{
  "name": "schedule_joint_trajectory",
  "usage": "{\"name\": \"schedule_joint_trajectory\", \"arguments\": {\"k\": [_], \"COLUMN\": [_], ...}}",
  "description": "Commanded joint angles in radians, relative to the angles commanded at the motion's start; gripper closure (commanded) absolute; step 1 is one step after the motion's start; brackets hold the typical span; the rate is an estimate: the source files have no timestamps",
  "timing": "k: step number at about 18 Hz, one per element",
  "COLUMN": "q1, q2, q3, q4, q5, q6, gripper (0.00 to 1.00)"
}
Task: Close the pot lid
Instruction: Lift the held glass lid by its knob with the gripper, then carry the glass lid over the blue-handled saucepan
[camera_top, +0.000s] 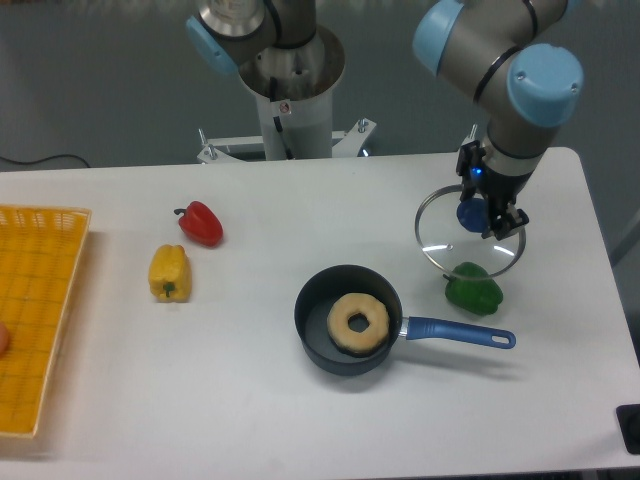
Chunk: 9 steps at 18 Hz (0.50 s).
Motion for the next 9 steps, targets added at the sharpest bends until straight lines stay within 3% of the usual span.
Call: {"name": "schedule_joint_trajectory", "arguments": {"k": [9], "q1": [-0.109], "q2": [0.000], "q3": [-0.002], "q4": [0.000], "q5": [0.002], "q6": [-0.238], "gripper": [0.39]}}
